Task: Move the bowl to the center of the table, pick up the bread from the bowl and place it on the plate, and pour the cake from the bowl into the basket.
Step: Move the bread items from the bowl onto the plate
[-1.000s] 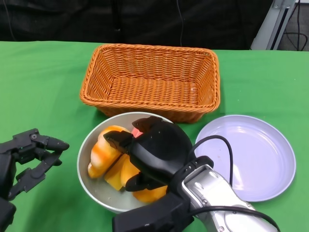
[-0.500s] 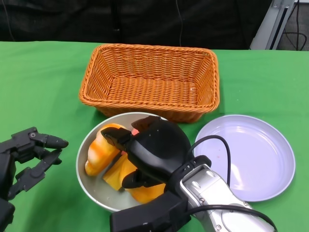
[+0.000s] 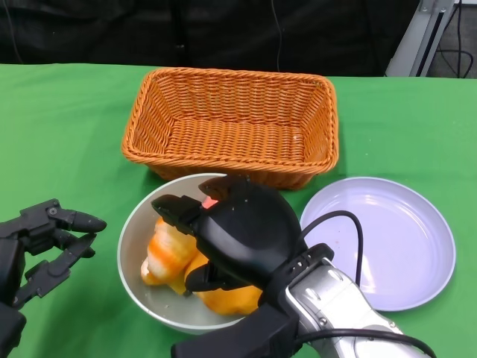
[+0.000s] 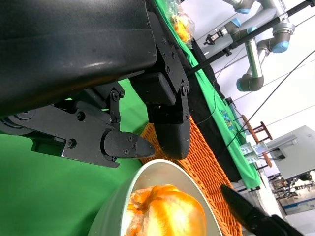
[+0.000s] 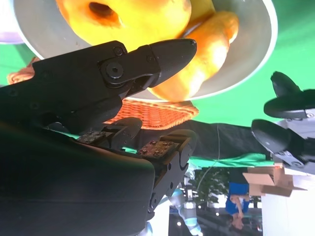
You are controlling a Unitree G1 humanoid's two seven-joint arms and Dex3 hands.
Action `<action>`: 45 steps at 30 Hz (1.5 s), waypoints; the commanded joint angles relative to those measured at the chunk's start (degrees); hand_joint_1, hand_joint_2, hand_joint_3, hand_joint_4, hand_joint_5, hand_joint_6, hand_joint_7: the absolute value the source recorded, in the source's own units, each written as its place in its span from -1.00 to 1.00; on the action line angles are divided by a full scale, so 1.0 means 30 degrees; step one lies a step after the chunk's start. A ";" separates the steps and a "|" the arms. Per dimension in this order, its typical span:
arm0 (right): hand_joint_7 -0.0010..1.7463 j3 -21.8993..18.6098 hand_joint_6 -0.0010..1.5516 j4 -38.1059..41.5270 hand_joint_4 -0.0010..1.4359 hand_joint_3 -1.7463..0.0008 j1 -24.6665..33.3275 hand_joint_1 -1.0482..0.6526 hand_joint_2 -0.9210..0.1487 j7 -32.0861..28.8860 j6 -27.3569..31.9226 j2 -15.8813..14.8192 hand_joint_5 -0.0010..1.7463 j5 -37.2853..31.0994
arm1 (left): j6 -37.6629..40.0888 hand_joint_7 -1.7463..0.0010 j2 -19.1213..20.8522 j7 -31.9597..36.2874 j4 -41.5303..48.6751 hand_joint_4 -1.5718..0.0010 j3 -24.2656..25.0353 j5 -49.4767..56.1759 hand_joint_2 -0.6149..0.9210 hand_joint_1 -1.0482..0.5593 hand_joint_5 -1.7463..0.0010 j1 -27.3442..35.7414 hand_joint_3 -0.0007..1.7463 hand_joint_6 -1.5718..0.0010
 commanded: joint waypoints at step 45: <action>-0.99 0.0418 -0.36 0.5736 -0.19 0.91 -0.2977 -0.54 -1.00 -0.1455 0.0358 0.1543 -0.98 0.1755 | -0.0644 0.00 0.0374 0.0610 0.0437 -0.11 0.0274 0.0117 1.00 0.15 -0.34 -0.0402 -0.70 -0.11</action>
